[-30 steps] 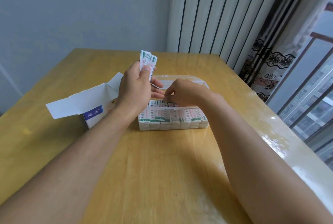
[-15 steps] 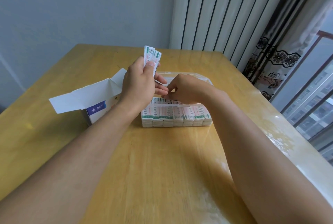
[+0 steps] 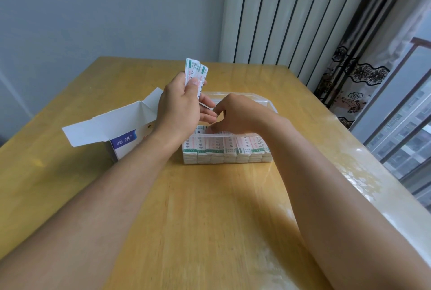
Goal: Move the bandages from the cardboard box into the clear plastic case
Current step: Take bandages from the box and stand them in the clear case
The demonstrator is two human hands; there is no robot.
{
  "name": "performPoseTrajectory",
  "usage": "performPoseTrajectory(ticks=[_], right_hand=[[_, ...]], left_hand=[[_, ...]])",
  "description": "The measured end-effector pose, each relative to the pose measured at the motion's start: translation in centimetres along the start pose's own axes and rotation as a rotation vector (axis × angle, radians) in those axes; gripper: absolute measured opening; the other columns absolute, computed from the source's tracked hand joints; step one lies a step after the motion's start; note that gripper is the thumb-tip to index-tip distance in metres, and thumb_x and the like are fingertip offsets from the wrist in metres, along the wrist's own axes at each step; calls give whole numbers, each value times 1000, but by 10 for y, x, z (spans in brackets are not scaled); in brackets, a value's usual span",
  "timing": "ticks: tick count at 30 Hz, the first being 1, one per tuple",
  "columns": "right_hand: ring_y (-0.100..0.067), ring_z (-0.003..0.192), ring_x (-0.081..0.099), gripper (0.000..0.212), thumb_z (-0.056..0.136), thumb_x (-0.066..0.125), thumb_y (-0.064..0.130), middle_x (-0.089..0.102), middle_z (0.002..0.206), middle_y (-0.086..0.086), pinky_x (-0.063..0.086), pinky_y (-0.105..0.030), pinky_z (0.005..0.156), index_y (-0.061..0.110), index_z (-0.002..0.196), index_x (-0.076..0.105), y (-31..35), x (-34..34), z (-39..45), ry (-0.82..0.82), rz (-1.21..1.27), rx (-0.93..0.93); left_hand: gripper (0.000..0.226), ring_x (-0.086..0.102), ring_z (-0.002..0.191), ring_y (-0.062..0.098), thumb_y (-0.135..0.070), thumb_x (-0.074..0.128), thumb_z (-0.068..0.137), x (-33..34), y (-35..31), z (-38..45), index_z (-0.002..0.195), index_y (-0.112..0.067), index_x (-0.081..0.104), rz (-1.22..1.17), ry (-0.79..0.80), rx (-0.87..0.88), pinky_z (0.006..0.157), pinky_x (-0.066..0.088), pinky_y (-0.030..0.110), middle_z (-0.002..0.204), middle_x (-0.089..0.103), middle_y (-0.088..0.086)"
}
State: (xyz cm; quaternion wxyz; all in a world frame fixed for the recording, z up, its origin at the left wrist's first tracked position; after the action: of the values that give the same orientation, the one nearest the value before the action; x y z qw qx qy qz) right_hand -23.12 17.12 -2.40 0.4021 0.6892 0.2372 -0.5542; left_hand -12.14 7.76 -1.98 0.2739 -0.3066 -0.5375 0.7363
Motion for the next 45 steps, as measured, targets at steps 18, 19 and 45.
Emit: performPoseTrajectory(ticks=[18, 19, 45], right_hand=[[-16, 103, 59, 28, 102, 50, 47, 67, 104, 5, 44, -31, 97, 28, 99, 70, 12, 6, -6, 216, 224, -26], [-17, 106, 59, 27, 102, 50, 48, 67, 107, 5, 43, -31, 98, 28, 102, 69, 12, 6, -6, 219, 210, -18], [-22, 102, 62, 31, 100, 52, 47, 70, 106, -2, 48, -41, 97, 24, 104, 72, 13, 3, -7, 213, 133, 17]], left_hand=[[28, 68, 53, 24, -21, 29, 111, -1, 3, 3, 111, -11, 56, -85, -38, -13, 58, 62, 36, 70, 67, 6], [29, 67, 53, 24, -21, 29, 111, -1, 3, 3, 111, -11, 56, -84, -41, -11, 57, 61, 36, 69, 67, 6], [29, 63, 51, 19, -21, 30, 111, -1, 5, 4, 113, -11, 57, -66, -66, 1, 51, 54, 30, 68, 66, 4]])
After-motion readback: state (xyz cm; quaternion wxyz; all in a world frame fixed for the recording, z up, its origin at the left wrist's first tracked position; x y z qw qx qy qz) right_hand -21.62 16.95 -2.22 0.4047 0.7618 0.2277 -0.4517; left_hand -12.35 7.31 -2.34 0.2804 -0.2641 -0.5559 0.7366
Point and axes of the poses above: each hand's wrist, its own z-axis towards the middle knuckle, its own x-axis out of the palm, y = z × x, the point moved 2 cm from there along z, towards the middle knuckle
